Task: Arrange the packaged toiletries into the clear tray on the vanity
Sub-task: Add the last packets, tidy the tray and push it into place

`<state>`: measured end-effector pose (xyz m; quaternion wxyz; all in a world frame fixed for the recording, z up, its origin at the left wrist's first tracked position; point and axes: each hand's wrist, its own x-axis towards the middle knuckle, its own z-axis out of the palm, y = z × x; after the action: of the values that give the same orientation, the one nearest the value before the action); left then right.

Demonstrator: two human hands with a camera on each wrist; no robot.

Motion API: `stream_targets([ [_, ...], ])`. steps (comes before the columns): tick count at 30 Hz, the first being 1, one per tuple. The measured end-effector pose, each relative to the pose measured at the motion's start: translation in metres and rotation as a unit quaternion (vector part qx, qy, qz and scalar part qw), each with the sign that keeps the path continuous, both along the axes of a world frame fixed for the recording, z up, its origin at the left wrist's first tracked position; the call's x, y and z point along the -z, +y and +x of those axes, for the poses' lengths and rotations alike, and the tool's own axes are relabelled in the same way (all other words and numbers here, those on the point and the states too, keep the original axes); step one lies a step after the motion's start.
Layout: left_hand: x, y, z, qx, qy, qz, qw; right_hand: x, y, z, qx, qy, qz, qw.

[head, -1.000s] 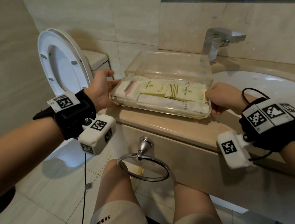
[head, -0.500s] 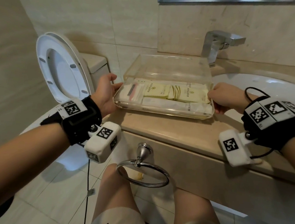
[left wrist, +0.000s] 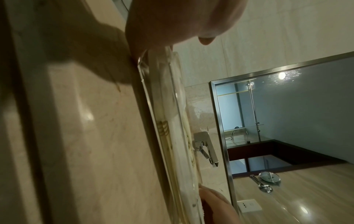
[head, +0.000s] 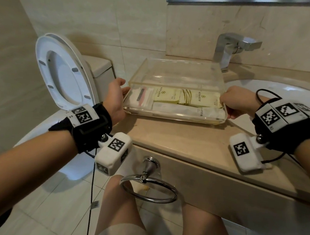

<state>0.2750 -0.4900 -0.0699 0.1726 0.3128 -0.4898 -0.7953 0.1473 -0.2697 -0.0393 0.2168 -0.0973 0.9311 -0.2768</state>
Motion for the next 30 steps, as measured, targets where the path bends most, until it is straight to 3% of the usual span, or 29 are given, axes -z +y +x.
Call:
stream_targets([
  [6, 0.005, -0.007, -0.010, -0.063, -0.004, 0.001, 0.998, 0.001, -0.003, -0.007, 0.002, 0.001, -0.003, 1.000],
  [12, 0.007, -0.010, -0.015, -0.102, 0.009, -0.005, 0.995, 0.000, -0.001, -0.003, -0.012, -0.049, -0.009, 0.999],
  [17, 0.006, -0.004, -0.006, -0.066, -0.052, -0.175, 0.981, 0.001, 0.004, 0.002, -0.009, -0.061, 0.001, 0.998],
  [19, 0.002, -0.002, -0.003, -0.042, -0.074, -0.283, 0.955, -0.001, 0.007, 0.004, -0.004, -0.048, 0.007, 0.999],
  [24, -0.011, 0.000, 0.005, 0.026, -0.104, -0.503, 0.858, -0.006, 0.003, 0.016, -0.005, 0.037, 0.001, 0.999],
  [30, -0.014, -0.003, 0.019, 0.163, -0.161, -0.690, 0.686, -0.002, 0.010, 0.025, -0.012, -0.060, 0.035, 0.998],
])
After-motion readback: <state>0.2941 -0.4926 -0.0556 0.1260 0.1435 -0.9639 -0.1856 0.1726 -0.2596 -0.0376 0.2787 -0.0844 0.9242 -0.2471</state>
